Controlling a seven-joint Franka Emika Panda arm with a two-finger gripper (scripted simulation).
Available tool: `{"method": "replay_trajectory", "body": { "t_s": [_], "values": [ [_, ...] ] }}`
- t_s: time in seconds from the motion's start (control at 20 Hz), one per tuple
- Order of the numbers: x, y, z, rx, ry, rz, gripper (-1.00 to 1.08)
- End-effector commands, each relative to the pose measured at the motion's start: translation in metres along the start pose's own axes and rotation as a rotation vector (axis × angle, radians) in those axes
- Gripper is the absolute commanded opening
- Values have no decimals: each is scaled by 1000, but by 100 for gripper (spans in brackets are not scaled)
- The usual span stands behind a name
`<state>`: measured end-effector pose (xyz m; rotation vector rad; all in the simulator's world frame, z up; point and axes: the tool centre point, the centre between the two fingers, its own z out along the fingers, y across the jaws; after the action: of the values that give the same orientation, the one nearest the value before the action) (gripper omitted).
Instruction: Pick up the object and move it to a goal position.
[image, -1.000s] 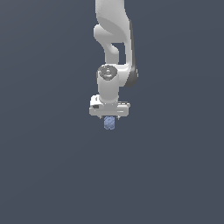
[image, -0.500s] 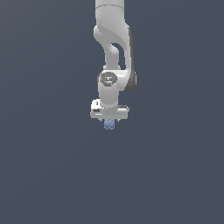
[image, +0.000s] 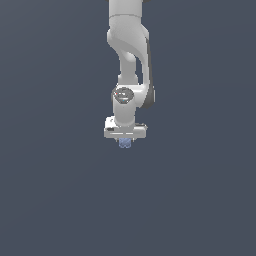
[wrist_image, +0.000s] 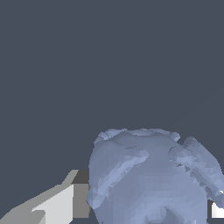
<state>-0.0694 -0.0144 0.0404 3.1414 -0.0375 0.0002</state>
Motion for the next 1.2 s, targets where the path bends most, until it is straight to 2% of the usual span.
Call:
{"method": "replay_trajectory", "body": {
  "t_s": [0.0, 0.65, 1.15],
  "values": [
    [0, 0, 1, 0, 0, 0, -100],
    [3, 0, -10, 0, 1, 0, -100],
    [22, 3, -68, 0, 1, 0, -100]
  ]
}}
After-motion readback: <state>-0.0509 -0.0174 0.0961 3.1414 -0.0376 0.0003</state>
